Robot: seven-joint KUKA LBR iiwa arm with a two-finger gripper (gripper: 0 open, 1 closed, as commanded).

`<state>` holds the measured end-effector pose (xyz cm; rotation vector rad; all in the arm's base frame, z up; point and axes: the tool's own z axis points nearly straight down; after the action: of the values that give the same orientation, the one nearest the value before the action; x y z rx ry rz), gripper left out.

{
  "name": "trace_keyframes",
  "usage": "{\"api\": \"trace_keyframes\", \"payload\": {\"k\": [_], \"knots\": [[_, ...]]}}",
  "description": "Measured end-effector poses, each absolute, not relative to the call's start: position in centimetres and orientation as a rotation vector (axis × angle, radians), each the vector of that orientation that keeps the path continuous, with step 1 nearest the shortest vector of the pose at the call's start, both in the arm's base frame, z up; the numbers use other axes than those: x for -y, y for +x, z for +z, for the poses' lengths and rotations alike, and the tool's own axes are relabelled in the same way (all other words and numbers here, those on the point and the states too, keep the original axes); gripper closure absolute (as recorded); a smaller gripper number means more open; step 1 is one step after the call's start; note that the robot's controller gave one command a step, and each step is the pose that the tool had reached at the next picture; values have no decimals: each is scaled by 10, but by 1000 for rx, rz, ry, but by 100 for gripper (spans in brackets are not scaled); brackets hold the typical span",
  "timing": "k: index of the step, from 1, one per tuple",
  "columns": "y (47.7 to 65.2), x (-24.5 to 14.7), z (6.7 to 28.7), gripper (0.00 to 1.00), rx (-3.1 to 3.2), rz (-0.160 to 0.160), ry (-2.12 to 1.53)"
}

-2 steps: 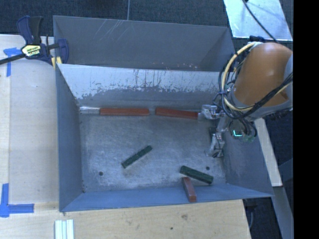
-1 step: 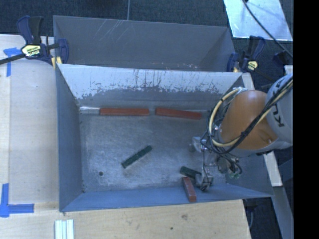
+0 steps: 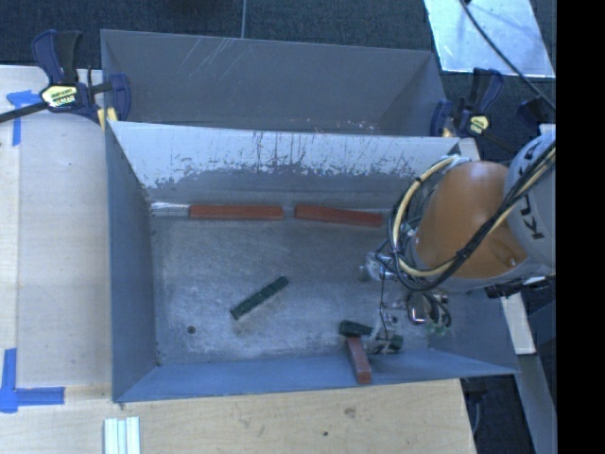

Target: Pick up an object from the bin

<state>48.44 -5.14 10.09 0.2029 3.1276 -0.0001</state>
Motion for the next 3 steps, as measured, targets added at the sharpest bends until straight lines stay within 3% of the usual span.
{"api": "trace_keyframes", "payload": {"k": [1,2,3], "knots": [[484,65,116,0,-3130,-4,57],[485,65,69,0,-3135,0,213],[486,66,69,0,-3134,-1,211]]}}
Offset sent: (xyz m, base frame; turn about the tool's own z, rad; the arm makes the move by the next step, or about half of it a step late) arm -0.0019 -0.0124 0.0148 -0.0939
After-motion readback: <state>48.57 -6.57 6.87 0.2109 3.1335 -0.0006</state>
